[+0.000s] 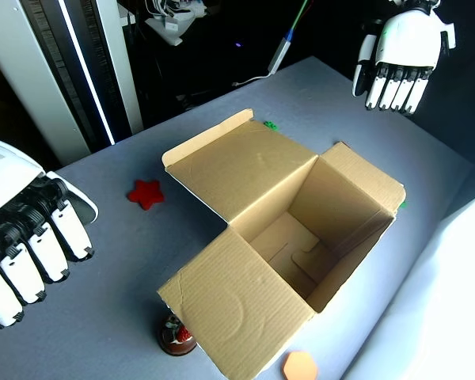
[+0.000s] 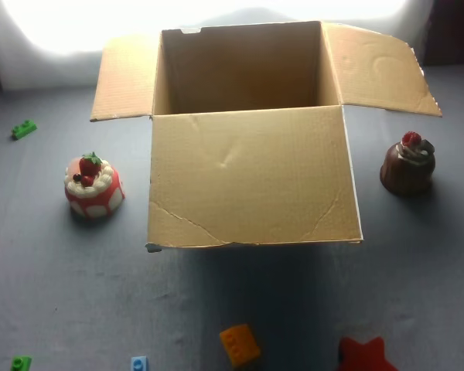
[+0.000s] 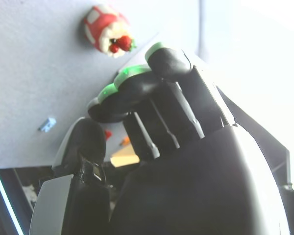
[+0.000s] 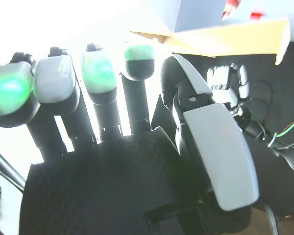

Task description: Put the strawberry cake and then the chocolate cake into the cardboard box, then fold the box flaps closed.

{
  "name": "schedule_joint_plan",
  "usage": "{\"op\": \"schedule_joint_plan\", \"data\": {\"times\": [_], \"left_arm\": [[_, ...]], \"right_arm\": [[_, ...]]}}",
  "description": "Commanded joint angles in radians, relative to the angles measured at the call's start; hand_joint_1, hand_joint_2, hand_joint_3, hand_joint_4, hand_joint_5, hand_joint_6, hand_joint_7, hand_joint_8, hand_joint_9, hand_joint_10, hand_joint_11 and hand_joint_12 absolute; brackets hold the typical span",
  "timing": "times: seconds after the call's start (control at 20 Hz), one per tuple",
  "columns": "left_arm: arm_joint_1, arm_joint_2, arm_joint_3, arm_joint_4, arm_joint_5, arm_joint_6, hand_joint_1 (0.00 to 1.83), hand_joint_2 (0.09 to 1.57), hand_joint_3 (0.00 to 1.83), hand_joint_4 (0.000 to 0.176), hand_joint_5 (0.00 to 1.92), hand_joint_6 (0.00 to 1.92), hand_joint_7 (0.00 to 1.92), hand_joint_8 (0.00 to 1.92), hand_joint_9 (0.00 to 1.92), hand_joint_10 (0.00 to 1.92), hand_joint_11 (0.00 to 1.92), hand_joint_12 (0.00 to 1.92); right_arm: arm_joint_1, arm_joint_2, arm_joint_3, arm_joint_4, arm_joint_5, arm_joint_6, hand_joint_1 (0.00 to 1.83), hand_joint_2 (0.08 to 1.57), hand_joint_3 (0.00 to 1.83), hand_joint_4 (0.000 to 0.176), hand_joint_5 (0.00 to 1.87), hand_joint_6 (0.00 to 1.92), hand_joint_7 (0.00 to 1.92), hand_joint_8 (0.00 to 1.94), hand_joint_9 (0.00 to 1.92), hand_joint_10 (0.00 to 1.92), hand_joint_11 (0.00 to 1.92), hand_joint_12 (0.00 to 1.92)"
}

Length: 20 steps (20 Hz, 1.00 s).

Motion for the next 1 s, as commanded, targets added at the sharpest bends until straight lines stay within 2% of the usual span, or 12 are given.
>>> {"op": "schedule_joint_plan", "data": {"times": [0.0, 0.1, 0.25, 0.35, 0.4, 0.45, 0.5, 0.55, 0.6, 0.7, 0.85, 0.95], "left_arm": [[-0.015, 0.011, 0.004, -0.072, -0.005, 0.002, 0.42, 1.01, 0.02, 0.033, 0.24, 0.01, 0.23, 0.00, 0.25, 0.03, 0.00, 0.79], [-0.021, 0.011, 0.004, -0.064, -0.009, -0.003, 0.42, 1.00, 0.01, 0.034, 0.22, 0.00, 0.18, 0.00, 0.19, 0.00, 0.00, 0.70], [-0.025, 0.011, 0.000, -0.028, -0.010, -0.011, 0.35, 0.95, 0.00, 0.038, 0.14, 0.00, 0.13, 0.00, 0.13, 0.00, 0.00, 0.59], [-0.025, 0.010, -0.003, -0.002, -0.016, -0.011, 0.39, 0.87, 0.00, 0.040, 0.10, 0.00, 0.08, 0.00, 0.09, 0.00, 0.00, 0.53], [-0.027, 0.010, -0.004, 0.005, -0.016, -0.012, 0.43, 0.84, 0.00, 0.036, 0.07, 0.00, 0.05, 0.00, 0.06, 0.00, 0.00, 0.46], [-0.036, 0.008, -0.006, 0.018, -0.016, -0.021, 0.44, 0.85, 0.00, 0.026, 0.04, 0.00, 0.01, 0.00, 0.02, 0.00, 0.00, 0.36], [-0.044, 0.007, -0.010, 0.029, -0.016, -0.037, 0.47, 0.85, 0.00, 0.028, 0.03, 0.00, 0.01, 0.00, 0.02, 0.00, 0.00, 0.37], [-0.053, 0.008, -0.022, 0.050, -0.014, -0.046, 0.69, 0.89, 0.00, 0.035, 0.04, 0.00, 0.02, 0.00, 0.02, 0.00, 0.00, 0.29], [-0.055, 0.011, -0.031, 0.064, -0.014, -0.050, 0.79, 0.89, 0.00, 0.045, 0.04, 0.00, 0.01, 0.00, 0.01, 0.00, 0.00, 0.24], [-0.054, 0.011, -0.038, 0.078, -0.015, -0.056, 0.93, 0.90, 0.00, 0.054, 0.05, 0.00, 0.03, 0.01, 0.02, 0.01, 0.00, 0.26], [-0.054, 0.005, -0.041, 0.079, -0.015, -0.063, 1.03, 1.01, 0.04, 0.065, 0.08, 0.01, 0.03, 0.00, 0.03, 0.00, 0.00, 0.25], [-0.054, -0.004, -0.052, 0.078, 0.001, -0.072, 1.10, 1.04, 0.04, 0.059, 0.09, 0.01, 0.04, 0.00, 0.02, 0.00, 0.00, 0.22]], "right_arm": [[0.009, 0.014, 0.000, 0.005, 0.116, -0.002, 0.44, 1.01, 0.05, 0.000, 0.00, 0.00, 0.02, 0.00, 0.01, 0.03, 0.00, 0.28], [0.009, 0.014, 0.000, 0.005, 0.116, -0.002, 0.38, 1.02, 0.02, 0.000, 0.00, 0.00, 0.03, 0.00, 0.02, 0.02, 0.00, 0.38], [0.010, 0.014, 0.000, 0.005, 0.118, -0.002, 0.33, 1.00, 0.00, 0.000, 0.00, 0.00, 0.02, 0.00, 0.01, 0.01, 0.00, 0.27], [0.010, 0.014, 0.000, 0.005, 0.119, -0.002, 0.28, 0.95, 0.00, 0.000, 0.00, 0.00, 0.04, 0.00, 0.02, 0.01, 0.00, 0.34], [0.010, 0.014, 0.000, 0.005, 0.119, -0.002, 0.34, 0.94, 0.00, 0.000, 0.00, 0.00, 0.01, 0.00, 0.00, 0.00, 0.00, 0.20], [0.011, 0.014, 0.000, 0.005, 0.119, -0.002, 0.41, 0.93, 0.00, 0.000, 0.00, 0.00, 0.01, 0.00, 0.00, 0.00, 0.00, 0.23], [0.011, 0.014, 0.000, 0.005, 0.120, -0.002, 0.45, 0.94, 0.00, 0.002, 0.00, 0.00, 0.00, 0.00, 0.00, 0.00, 0.00, 0.20], [0.011, 0.014, 0.000, 0.005, 0.120, -0.002, 0.58, 0.94, 0.00, 0.015, 0.00, 0.00, 0.00, 0.00, 0.00, 0.00, 0.00, 0.13], [0.011, 0.014, 0.000, 0.005, 0.120, -0.002, 0.81, 0.94, 0.00, 0.025, 0.00, 0.00, 0.00, 0.00, 0.00, 0.00, 0.00, 0.02], [0.011, 0.014, 0.000, 0.005, 0.120, -0.004, 0.99, 0.95, 0.00, 0.032, 0.00, 0.00, 0.00, 0.00, 0.00, 0.00, 0.00, 0.00], [0.011, 0.013, 0.001, 0.005, 0.123, -0.005, 1.01, 0.98, 0.02, 0.028, 0.00, 0.00, 0.00, 0.00, 0.00, 0.00, 0.00, 0.00], [0.011, 0.013, 0.001, 0.005, 0.125, -0.007, 1.03, 0.97, 0.01, 0.020, 0.00, 0.00, 0.00, 0.00, 0.00, 0.00, 0.00, 0.00]]}}
